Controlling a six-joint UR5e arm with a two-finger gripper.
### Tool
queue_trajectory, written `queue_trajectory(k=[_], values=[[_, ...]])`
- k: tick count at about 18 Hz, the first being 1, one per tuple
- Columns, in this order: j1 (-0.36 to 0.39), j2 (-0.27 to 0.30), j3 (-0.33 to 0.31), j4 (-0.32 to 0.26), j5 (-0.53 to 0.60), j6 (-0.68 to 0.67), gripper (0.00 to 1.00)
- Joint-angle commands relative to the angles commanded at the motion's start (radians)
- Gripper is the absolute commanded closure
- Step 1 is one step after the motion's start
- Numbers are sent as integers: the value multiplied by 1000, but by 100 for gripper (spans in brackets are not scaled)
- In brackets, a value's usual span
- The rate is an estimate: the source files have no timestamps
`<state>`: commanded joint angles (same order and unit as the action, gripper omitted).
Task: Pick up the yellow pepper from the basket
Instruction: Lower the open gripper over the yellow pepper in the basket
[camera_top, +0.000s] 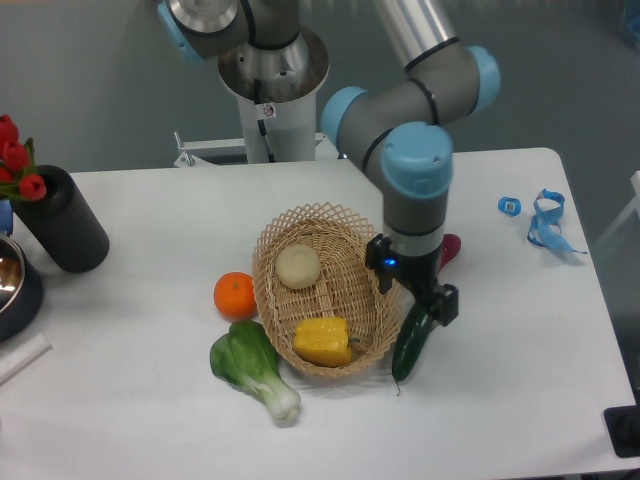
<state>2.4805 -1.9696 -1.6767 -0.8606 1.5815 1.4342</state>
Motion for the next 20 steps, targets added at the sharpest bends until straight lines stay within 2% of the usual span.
queue_trajectory(k=[6,14,20], values=[[-87,-32,-8,2,3,-1,0],[-124,-28,-54,0,6,-2,0],[-121,-35,-38,2,6,3,0]])
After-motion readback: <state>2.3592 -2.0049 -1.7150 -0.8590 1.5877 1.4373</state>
